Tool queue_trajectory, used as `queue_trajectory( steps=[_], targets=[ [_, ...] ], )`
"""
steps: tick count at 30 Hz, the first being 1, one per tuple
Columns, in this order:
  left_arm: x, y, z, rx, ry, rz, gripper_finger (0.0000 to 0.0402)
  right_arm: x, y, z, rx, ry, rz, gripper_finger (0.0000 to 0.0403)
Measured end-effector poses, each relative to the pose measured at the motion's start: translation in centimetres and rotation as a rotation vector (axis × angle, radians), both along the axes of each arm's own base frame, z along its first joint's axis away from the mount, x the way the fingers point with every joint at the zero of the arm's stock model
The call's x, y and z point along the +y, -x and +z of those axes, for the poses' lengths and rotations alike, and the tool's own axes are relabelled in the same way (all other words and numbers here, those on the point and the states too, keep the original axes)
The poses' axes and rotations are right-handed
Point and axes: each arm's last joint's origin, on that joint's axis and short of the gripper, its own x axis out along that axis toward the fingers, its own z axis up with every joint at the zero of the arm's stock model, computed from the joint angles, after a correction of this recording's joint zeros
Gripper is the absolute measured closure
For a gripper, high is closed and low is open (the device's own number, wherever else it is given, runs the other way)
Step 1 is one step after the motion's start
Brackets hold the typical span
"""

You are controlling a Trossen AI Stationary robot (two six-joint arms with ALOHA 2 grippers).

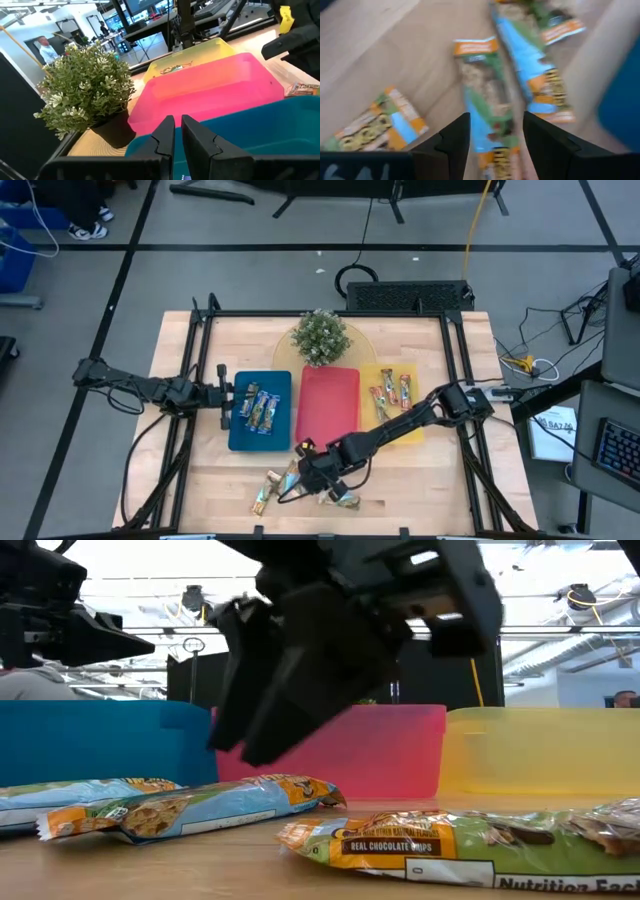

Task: Pick and place Granola Bars by type
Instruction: Put the yellow granola bar into the red bin

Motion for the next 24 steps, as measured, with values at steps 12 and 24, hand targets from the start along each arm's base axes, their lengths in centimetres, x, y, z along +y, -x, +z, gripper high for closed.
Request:
queue_trajectory(
  steps=[12,24],
  targets=[
    [0.0,0.0,0.1,-0.001,-0.046,-0.005,0.036,-1.8,0.6,-3.0,0.024,-0.048,0.062,0.0232],
    [0.0,0.0,0.0,-0.004,-0.012,-0.001,0.036,-2.6,1.5,-4.7,0.059,-0.073,0.033,0.0246]
  ],
)
